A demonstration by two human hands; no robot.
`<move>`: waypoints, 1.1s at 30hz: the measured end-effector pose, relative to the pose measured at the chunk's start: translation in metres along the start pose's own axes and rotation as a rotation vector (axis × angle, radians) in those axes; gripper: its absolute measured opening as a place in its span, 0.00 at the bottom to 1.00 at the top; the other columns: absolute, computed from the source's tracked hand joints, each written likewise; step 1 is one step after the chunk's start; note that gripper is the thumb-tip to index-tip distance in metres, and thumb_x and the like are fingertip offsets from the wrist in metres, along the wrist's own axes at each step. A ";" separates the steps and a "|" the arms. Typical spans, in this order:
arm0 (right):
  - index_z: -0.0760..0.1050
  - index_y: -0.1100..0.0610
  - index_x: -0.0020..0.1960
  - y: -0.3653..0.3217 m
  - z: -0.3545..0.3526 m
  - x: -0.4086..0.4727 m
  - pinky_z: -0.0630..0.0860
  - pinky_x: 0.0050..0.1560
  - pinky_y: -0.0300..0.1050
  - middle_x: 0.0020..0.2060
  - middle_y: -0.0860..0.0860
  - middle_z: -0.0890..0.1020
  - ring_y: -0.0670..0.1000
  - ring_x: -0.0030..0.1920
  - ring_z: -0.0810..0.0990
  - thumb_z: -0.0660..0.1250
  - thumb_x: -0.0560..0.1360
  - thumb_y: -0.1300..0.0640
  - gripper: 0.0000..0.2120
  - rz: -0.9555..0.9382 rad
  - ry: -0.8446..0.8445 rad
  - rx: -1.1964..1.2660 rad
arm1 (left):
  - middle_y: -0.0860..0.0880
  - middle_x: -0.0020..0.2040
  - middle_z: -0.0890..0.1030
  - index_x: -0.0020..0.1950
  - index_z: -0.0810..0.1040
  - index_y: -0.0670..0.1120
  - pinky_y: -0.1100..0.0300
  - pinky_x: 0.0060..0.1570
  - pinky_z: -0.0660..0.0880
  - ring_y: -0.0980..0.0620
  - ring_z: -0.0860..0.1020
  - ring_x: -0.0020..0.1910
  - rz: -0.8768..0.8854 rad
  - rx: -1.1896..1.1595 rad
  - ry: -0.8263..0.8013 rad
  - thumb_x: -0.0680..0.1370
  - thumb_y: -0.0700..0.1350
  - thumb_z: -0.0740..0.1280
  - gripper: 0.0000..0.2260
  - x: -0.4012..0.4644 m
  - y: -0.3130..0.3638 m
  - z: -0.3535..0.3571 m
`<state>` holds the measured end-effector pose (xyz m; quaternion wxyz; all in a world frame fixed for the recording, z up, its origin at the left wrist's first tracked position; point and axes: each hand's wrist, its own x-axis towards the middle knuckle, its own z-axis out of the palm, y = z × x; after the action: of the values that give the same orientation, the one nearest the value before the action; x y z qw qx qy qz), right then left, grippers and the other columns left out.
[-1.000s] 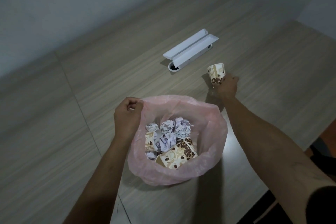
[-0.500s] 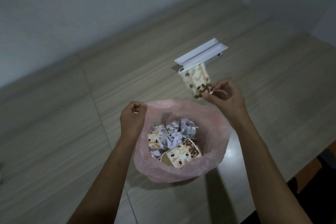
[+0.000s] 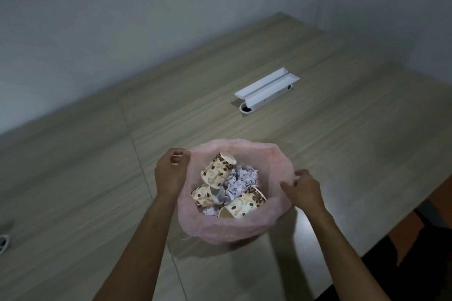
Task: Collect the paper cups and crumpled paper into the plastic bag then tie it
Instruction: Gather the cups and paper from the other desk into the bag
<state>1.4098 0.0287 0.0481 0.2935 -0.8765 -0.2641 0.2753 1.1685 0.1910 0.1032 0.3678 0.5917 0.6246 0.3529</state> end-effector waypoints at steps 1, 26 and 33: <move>0.76 0.62 0.49 0.000 -0.002 -0.001 0.71 0.40 0.42 0.41 0.59 0.80 0.61 0.49 0.81 0.69 0.74 0.58 0.08 -0.015 -0.038 -0.030 | 0.54 0.39 0.81 0.43 0.81 0.50 0.62 0.41 0.73 0.53 0.79 0.40 0.009 0.009 -0.004 0.75 0.43 0.70 0.03 -0.001 0.001 -0.003; 0.79 0.62 0.48 -0.070 -0.101 -0.030 0.64 0.40 0.37 0.38 0.51 0.78 0.52 0.40 0.76 0.70 0.76 0.56 0.08 -0.369 0.450 0.223 | 0.49 0.36 0.79 0.37 0.73 0.50 0.48 0.39 0.81 0.44 0.81 0.36 0.104 0.269 -0.077 0.70 0.42 0.73 0.09 -0.012 0.045 -0.068; 0.78 0.58 0.56 -0.028 -0.058 -0.031 0.74 0.48 0.44 0.49 0.55 0.82 0.58 0.52 0.81 0.72 0.73 0.51 0.16 -0.203 0.261 0.236 | 0.41 0.55 0.81 0.52 0.77 0.42 0.48 0.37 0.82 0.42 0.81 0.49 -0.204 0.204 -0.238 0.72 0.63 0.69 0.24 -0.032 0.019 -0.049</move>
<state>1.4164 0.0075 0.1160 0.4522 -0.8331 -0.2768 0.1575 1.1358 0.1593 0.1445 0.4111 0.5972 0.6659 0.1760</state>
